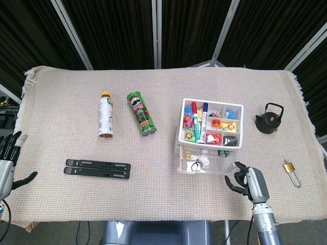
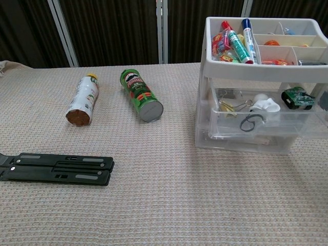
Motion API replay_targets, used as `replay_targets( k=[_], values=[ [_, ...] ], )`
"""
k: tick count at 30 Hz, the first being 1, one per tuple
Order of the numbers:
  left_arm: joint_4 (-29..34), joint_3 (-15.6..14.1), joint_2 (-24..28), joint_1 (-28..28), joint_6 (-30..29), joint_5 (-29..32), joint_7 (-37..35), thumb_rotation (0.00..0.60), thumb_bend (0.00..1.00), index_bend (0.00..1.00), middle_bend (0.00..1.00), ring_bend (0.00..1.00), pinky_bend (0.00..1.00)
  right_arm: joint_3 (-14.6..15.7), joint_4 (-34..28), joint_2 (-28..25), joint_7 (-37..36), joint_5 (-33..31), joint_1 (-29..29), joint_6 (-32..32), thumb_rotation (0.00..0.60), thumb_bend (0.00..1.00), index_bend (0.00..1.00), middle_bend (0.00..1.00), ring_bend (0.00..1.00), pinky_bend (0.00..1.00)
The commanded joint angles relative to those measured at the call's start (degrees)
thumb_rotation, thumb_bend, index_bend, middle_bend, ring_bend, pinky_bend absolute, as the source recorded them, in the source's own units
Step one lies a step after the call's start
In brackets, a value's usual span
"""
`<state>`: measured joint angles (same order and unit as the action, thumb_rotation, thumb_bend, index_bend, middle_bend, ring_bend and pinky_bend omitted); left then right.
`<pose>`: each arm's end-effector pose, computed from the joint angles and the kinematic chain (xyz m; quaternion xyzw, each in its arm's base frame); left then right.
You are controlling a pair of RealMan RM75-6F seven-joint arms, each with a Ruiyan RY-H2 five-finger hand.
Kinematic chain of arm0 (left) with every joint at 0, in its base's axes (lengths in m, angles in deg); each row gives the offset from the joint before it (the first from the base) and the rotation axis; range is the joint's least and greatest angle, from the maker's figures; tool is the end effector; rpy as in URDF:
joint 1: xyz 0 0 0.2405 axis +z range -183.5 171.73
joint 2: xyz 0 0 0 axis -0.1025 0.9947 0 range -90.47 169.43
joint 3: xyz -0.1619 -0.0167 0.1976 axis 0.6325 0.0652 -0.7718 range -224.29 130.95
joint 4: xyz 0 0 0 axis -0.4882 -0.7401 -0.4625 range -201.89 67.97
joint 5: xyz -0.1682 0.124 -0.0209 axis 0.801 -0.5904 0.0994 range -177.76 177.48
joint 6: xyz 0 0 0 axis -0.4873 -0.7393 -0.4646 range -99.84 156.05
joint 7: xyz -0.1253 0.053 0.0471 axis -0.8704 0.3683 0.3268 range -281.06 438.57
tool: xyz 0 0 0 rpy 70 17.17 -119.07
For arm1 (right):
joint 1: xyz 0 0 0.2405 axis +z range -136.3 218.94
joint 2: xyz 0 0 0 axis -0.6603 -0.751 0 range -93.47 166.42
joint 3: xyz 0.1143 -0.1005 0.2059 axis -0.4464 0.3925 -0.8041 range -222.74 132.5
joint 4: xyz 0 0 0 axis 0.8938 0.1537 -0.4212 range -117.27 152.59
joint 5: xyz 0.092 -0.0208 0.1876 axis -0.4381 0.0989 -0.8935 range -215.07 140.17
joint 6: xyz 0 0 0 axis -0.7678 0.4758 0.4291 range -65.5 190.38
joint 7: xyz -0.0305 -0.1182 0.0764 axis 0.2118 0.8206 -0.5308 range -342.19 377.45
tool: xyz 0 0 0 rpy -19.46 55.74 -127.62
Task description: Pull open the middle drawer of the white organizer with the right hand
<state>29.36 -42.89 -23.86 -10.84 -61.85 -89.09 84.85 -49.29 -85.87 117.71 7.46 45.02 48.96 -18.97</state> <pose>-0.2850 0.1827 0.1682 -0.5984 -0.3312 -0.4144 0.6004 -0.2277 -0.1894 0.0580 0.4548 -0.5810 0.5425 0.4017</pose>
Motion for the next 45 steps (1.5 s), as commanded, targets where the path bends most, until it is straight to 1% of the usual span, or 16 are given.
replay_targets(
  k=[1, 9, 19, 29, 31, 32, 34, 36, 38, 45],
  values=[
    [0.0, 0.0, 0.0, 0.0, 0.0, 0.0, 0.0, 0.600, 0.00, 0.00, 0.00, 0.00, 0.00, 0.6, -0.1, 0.0, -0.2, 0.9, -0.4, -0.6, 0.600, 0.29, 0.61, 0.82, 0.82, 0.69],
    [0.1, -0.1, 0.0, 0.0, 0.0, -0.1, 0.1, 0.600, 0.00, 0.00, 0.00, 0.00, 0.00, 1.2, -0.1, -0.4, -0.5, 1.7, -1.0, -1.1, 0.600, 0.29, 0.61, 0.82, 0.82, 0.69],
    [0.2, -0.1, 0.0, 0.0, -0.1, -0.1, 0.1, 0.600, 0.00, 0.00, 0.00, 0.00, 0.00, 3.1, -0.8, -1.3, -0.3, 4.7, -2.3, -2.7, 0.600, 0.29, 0.61, 0.82, 0.82, 0.69],
    [0.3, -0.1, 0.1, 0.0, 0.0, -0.1, 0.1, 0.600, 0.00, 0.00, 0.00, 0.00, 0.00, 3.9, 0.1, -1.3, -1.1, 5.3, -3.2, -3.0, 0.600, 0.29, 0.61, 0.81, 0.82, 0.69],
    [0.3, -0.1, 0.1, 0.0, 0.0, -0.1, 0.1, 0.600, 0.00, 0.00, 0.00, 0.00, 0.00, 4.1, 0.4, -1.3, -1.0, 5.3, -3.2, -2.9, 0.600, 0.29, 0.59, 0.81, 0.81, 0.69],
    [0.3, -0.1, 0.1, 0.0, 0.0, -0.1, 0.1, 0.600, 0.00, 0.00, 0.00, 0.00, 0.00, 4.1, 0.4, -1.3, -1.0, 5.3, -3.3, -2.8, 0.600, 0.28, 0.55, 0.80, 0.81, 0.69],
    [0.3, -0.1, 0.1, 0.0, -0.1, -0.1, 0.1, 0.600, 0.00, 0.00, 0.00, 0.00, 0.00, 4.1, 0.7, -1.2, -1.1, 5.5, -3.2, -2.7, 0.600, 0.26, 0.48, 0.80, 0.81, 0.69],
    [0.3, -0.1, 0.1, 0.1, -0.1, -0.1, 0.0, 0.600, 0.00, 0.00, 0.00, 0.00, 0.00, 4.1, 0.9, -1.1, -1.5, 5.9, -3.2, -2.9, 0.600, 0.25, 0.38, 0.80, 0.81, 0.69],
    [0.3, 0.0, 0.1, 0.1, -0.1, -0.1, 0.0, 0.600, 0.00, 0.00, 0.00, 0.00, 0.00, 4.0, 1.2, -1.0, -1.7, 6.3, -3.3, -3.2, 0.600, 0.25, 0.31, 0.80, 0.81, 0.69],
    [0.3, 0.0, 0.2, 0.1, -0.1, 0.0, -0.1, 0.600, 0.00, 0.00, 0.00, 0.00, 0.00, 4.3, 1.5, -1.0, -2.2, 7.1, -3.5, -3.4, 0.600, 0.25, 0.21, 0.80, 0.81, 0.69]
  ],
)
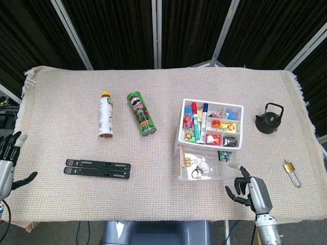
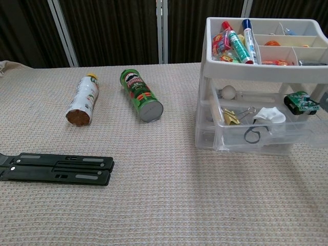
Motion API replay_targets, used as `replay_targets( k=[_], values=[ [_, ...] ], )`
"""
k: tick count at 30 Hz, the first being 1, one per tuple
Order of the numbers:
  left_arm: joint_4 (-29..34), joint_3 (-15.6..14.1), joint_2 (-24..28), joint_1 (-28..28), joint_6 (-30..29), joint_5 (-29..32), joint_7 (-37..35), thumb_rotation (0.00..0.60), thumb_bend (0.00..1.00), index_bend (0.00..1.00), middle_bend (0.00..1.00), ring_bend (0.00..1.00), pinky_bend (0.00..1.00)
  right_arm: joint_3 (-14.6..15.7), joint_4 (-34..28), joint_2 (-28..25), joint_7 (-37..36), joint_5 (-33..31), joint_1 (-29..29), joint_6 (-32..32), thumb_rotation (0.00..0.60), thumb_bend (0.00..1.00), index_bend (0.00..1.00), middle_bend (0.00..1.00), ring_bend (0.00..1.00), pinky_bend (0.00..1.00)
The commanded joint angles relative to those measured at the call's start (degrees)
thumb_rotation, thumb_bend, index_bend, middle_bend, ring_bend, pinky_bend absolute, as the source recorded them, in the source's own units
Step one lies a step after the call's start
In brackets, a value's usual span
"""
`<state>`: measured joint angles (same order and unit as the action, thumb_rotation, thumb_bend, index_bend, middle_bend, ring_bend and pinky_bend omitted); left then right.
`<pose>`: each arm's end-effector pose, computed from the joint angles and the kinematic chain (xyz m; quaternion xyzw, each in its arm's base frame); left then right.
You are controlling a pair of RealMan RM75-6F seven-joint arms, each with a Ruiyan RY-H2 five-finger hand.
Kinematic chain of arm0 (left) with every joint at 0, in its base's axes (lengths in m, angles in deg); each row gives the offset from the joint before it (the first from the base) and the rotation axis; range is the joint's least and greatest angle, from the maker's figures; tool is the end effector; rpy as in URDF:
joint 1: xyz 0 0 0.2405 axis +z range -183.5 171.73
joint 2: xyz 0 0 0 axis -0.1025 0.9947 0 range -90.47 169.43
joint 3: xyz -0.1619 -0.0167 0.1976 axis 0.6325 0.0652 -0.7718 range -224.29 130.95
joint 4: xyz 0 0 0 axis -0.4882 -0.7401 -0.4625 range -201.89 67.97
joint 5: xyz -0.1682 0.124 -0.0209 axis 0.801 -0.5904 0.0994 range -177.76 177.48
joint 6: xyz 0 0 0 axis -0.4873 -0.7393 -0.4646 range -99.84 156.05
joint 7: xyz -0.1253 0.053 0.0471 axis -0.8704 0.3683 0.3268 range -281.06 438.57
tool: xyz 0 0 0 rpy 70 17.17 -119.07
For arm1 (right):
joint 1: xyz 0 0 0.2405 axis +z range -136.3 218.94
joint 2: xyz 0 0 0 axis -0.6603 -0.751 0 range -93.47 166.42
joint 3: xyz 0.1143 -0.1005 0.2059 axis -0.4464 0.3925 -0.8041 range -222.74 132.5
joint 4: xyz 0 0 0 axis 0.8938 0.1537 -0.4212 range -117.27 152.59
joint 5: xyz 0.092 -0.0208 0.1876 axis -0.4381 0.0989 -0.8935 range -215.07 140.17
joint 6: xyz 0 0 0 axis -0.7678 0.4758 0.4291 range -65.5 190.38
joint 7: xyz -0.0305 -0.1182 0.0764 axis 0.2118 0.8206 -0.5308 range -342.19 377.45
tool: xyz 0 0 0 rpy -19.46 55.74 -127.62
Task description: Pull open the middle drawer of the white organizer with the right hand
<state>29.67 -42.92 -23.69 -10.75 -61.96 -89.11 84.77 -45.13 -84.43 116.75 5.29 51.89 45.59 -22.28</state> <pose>-0.2844 0.1821 0.1688 -0.5973 -0.3323 -0.4156 0.6001 -0.2335 -0.1612 0.0607 0.4705 -0.5698 0.5469 0.3934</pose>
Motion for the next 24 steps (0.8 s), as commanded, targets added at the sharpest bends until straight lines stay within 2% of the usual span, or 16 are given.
replay_targets(
  k=[1, 5, 11, 20, 24],
  values=[
    [0.0, 0.0, 0.0, 0.0, 0.0, 0.1, 0.0, 0.600, 0.00, 0.00, 0.00, 0.00, 0.00, 0.2, 0.0, -0.1, 0.0, 0.4, -0.2, -0.3, 0.600, 0.25, 0.20, 0.80, 0.81, 0.69],
    [-0.1, 0.1, 0.0, 0.0, 0.0, 0.1, 0.0, 0.600, 0.00, 0.00, 0.00, 0.00, 0.00, 1.2, 0.4, -0.4, -0.2, 1.9, -0.9, -1.3, 0.600, 0.24, 0.12, 0.80, 0.81, 0.69],
    [-0.1, 0.1, 0.0, 0.0, -0.1, 0.1, 0.1, 0.600, 0.00, 0.00, 0.00, 0.00, 0.00, 2.5, -0.7, -2.1, -1.2, 4.2, -1.9, -3.1, 0.600, 0.18, 0.11, 0.80, 0.81, 0.69],
    [0.0, 0.2, 0.0, 0.1, -0.3, 0.1, 0.3, 0.600, 0.00, 0.00, 0.00, 0.00, 0.00, 1.5, -6.9, -7.8, -0.3, 8.2, -2.9, -7.9, 0.600, 0.15, 0.14, 0.80, 0.81, 0.69],
    [0.0, 0.2, 0.0, 0.1, -0.3, 0.1, 0.3, 0.600, 0.00, 0.00, 0.00, 0.00, 0.00, 0.1, -10.6, -10.6, 2.1, 8.3, -2.6, -8.6, 0.600, 0.08, 0.21, 0.81, 0.82, 0.69]
  ],
)
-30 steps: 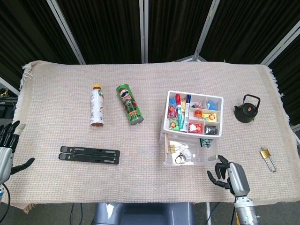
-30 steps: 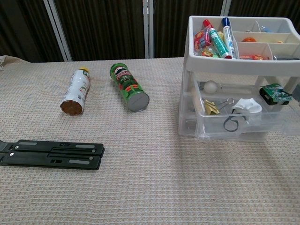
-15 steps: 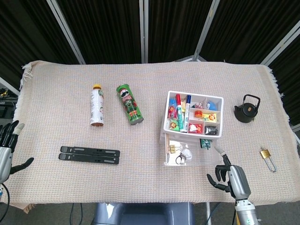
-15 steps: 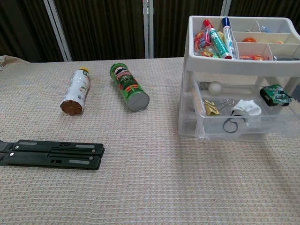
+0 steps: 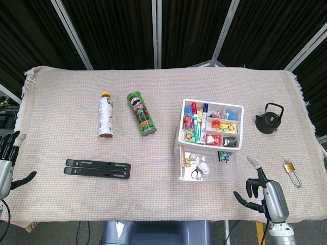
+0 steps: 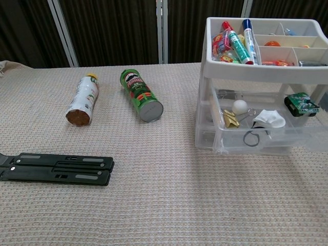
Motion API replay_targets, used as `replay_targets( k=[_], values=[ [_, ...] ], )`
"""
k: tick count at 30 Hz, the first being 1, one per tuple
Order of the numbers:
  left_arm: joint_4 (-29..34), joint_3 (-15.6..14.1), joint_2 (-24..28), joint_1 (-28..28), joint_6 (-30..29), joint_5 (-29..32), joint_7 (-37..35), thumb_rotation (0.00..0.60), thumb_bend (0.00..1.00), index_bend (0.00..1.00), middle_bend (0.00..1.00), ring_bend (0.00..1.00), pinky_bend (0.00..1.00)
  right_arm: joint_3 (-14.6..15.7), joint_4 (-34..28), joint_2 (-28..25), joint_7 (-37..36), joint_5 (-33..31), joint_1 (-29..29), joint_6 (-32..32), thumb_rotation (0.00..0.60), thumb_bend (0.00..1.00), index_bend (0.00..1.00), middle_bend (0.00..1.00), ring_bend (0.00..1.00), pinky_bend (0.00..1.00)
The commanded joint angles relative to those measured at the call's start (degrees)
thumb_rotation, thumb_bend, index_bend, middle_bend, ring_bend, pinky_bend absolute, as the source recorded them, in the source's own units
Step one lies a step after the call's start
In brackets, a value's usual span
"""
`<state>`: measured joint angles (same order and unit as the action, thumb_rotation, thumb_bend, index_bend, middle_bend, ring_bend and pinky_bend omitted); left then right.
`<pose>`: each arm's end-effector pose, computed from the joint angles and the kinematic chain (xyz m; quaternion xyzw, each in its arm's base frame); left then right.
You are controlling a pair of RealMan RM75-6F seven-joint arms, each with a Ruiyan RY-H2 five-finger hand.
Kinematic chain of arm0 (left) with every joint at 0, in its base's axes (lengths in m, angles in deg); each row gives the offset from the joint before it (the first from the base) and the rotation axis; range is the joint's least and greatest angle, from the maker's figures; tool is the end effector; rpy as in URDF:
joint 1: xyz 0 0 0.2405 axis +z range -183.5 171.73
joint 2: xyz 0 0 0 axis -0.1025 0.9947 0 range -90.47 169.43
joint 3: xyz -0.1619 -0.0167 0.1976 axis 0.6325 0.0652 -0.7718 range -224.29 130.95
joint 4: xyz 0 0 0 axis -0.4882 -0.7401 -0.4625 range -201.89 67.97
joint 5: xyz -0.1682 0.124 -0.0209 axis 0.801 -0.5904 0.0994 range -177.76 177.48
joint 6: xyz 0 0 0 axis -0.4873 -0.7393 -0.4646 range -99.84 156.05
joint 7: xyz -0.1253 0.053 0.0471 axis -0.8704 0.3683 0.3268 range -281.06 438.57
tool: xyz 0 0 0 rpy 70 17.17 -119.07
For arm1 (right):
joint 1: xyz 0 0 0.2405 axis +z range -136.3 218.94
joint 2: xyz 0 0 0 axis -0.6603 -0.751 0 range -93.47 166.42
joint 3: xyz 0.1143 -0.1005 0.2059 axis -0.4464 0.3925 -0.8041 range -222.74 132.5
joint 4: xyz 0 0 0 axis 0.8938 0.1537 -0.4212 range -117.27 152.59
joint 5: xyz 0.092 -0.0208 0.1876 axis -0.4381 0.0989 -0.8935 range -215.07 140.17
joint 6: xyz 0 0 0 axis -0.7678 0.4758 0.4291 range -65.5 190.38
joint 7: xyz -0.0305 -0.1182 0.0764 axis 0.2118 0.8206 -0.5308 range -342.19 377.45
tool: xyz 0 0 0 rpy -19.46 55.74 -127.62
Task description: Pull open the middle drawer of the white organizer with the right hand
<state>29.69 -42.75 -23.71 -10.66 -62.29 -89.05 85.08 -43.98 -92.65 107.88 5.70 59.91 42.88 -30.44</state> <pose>-0.2842 0.1821 0.1699 -0.5956 -0.3292 -0.4160 0.6033 -0.2153 -0.1449 0.1174 0.4677 -0.5133 0.5973 0.4011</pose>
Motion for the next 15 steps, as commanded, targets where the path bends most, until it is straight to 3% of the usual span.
replay_targets(
  k=[1, 4, 10, 15],
  values=[
    [0.0, 0.0, 0.0, 0.0, 0.0, 0.0, 0.0, 0.600, 0.00, 0.00, 0.00, 0.00, 0.00, -1.7, -3.7, -2.7, 3.0, -0.1, 0.3, -0.2, 0.600, 0.08, 0.23, 0.82, 0.82, 0.69],
    [0.0, 0.1, 0.0, 0.0, -0.1, 0.0, -0.2, 0.600, 0.00, 0.00, 0.00, 0.00, 0.00, -3.1, -6.3, -4.4, 6.5, -1.4, 1.2, 1.2, 0.600, 0.06, 0.36, 0.88, 0.88, 0.70],
    [-0.1, 0.2, 0.0, 0.0, 0.0, 0.2, -0.1, 0.600, 0.00, 0.00, 0.00, 0.00, 0.00, -6.7, -10.3, -6.9, 15.7, -6.4, 4.9, 6.8, 0.600, 0.06, 0.45, 0.98, 0.97, 0.71],
    [-0.1, 0.3, 0.1, 0.0, 0.1, 0.5, -0.5, 0.600, 0.01, 0.00, 0.00, 0.00, 0.00, -8.7, -13.0, -11.6, 22.2, -13.1, 9.6, 15.4, 0.600, 0.06, 0.47, 1.00, 0.99, 0.71]
  ],
)
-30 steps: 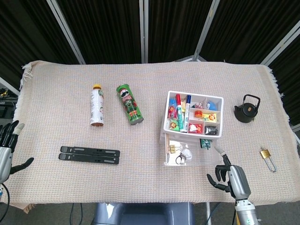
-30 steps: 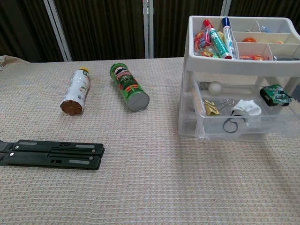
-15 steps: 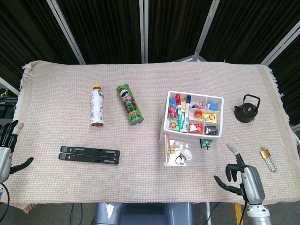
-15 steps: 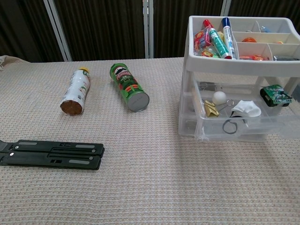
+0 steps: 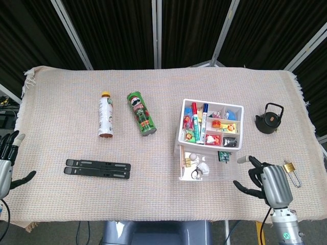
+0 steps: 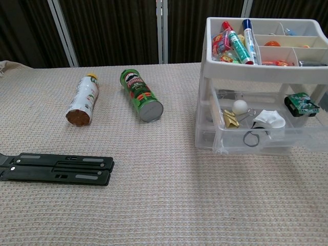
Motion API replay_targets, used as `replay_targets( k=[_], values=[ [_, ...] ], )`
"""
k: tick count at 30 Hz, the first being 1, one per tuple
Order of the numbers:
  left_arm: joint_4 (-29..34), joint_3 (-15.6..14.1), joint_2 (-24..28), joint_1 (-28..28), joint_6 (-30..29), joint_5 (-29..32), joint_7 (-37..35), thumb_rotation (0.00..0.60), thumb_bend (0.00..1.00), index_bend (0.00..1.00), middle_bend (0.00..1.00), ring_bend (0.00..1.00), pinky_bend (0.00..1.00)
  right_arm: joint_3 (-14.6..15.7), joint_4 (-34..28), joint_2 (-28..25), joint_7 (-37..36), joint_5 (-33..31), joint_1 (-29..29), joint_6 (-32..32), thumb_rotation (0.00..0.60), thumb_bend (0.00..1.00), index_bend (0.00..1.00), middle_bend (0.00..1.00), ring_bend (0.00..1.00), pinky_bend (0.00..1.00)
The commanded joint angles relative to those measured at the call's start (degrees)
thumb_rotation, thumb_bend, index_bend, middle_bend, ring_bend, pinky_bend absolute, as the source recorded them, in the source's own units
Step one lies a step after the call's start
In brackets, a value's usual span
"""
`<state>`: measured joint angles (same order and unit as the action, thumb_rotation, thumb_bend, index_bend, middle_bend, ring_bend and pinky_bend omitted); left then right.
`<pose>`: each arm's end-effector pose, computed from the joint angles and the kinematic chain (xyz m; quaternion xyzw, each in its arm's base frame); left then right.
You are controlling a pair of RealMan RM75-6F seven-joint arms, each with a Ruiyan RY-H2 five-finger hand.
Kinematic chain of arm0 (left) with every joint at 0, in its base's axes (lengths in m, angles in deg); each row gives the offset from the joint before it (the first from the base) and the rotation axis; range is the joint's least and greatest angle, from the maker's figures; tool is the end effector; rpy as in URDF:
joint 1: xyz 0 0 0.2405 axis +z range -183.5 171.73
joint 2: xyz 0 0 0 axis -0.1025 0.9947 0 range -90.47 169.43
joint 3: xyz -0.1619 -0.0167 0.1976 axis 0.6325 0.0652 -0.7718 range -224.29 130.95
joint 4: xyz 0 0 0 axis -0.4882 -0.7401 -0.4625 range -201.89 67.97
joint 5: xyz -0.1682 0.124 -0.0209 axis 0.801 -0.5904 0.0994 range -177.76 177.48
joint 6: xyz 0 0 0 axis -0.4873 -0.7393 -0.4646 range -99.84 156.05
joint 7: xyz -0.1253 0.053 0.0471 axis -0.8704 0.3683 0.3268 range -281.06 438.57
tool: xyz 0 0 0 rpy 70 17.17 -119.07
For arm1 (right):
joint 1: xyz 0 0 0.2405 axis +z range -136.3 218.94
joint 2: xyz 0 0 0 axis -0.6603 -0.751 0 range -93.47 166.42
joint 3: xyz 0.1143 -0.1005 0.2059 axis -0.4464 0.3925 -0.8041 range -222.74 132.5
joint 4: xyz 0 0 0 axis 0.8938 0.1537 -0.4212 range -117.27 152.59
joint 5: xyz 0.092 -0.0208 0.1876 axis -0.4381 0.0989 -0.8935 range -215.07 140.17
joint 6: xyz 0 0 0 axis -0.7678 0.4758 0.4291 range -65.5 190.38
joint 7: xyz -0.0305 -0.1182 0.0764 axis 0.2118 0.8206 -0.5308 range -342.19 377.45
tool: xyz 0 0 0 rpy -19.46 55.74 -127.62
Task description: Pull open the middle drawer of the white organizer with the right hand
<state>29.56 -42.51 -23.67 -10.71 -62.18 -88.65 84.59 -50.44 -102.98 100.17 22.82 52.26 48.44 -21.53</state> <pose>-0.2852 0.1833 0.1710 -0.5924 -0.3315 -0.4173 0.6041 -0.1856 -0.1850 0.1421 0.5499 -0.4568 0.5305 0.4555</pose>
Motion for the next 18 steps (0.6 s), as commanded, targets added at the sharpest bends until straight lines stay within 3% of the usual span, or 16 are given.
replay_targets(
  k=[1, 9, 18],
  values=[
    [0.0, 0.0, 0.0, 0.0, 0.0, 0.1, 0.0, 0.600, 0.01, 0.00, 0.00, 0.00, 0.00, -2.4, -2.9, -4.8, 6.0, -6.4, 4.8, 7.9, 0.600, 0.06, 0.47, 1.00, 0.99, 0.71],
    [0.1, 0.1, -0.1, 0.0, 0.0, 0.2, 0.2, 0.600, 0.01, 0.00, 0.00, 0.00, 0.00, -2.0, -3.9, -8.1, 15.1, -11.0, 9.3, 15.4, 0.600, 0.06, 0.51, 1.00, 1.00, 0.71],
    [-0.1, 0.2, -0.2, 0.0, 0.1, 0.5, 0.3, 0.600, 0.01, 0.00, 0.00, 0.00, 0.00, -1.9, -5.2, -5.8, 19.9, -13.1, 11.4, 15.9, 0.600, 0.06, 0.53, 1.00, 1.00, 0.71]
  ],
)
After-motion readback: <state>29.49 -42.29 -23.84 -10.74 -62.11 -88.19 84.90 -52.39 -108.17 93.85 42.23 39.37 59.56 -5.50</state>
